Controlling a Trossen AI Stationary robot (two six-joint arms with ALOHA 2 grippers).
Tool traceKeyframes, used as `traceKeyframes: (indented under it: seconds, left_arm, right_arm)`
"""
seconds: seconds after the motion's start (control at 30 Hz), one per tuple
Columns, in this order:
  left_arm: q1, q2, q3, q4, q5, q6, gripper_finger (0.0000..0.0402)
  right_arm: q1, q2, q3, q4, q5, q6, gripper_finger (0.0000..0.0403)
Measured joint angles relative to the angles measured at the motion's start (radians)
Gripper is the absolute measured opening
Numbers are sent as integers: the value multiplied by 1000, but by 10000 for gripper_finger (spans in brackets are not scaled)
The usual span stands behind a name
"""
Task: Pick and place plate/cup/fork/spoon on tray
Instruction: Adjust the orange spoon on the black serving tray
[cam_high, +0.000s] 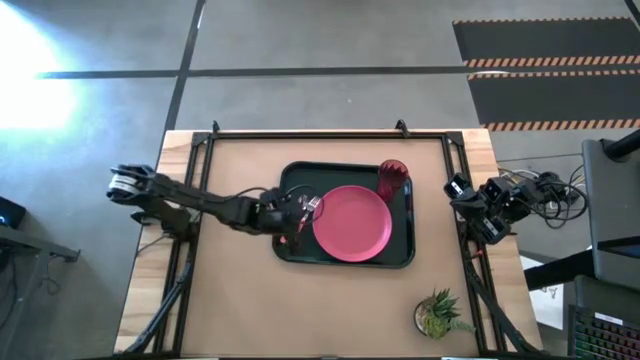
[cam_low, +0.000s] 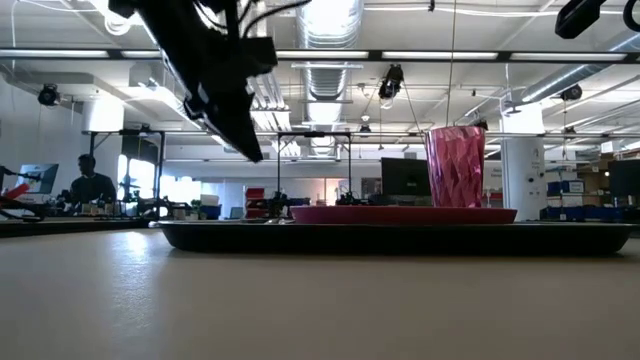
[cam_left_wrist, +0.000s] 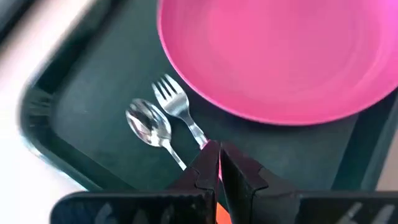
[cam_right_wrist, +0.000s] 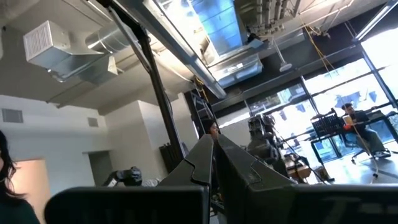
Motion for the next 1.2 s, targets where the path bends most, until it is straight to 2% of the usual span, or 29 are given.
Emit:
traceKeyframes:
  seconds: [0.37, 0.67, 0.8, 1.1, 1.2]
  left_arm:
    - [115, 93, 0, 22, 113, 55, 0]
    - [234, 96, 0, 63, 246, 62, 0]
    - [276, 96, 0, 63, 267, 62, 0]
    - [317, 96, -1, 67, 309, 61, 0]
    - [316, 100, -11, 113, 350, 59, 0]
  right_arm:
    - [0, 0, 0, -5, 0, 0, 9]
    - [0, 0, 0, -7, 0, 0, 9]
    - [0, 0, 0, -7, 0, 0, 9]
    - [0, 0, 0, -7, 0, -23, 9]
    - [0, 0, 0, -7, 0, -27, 9]
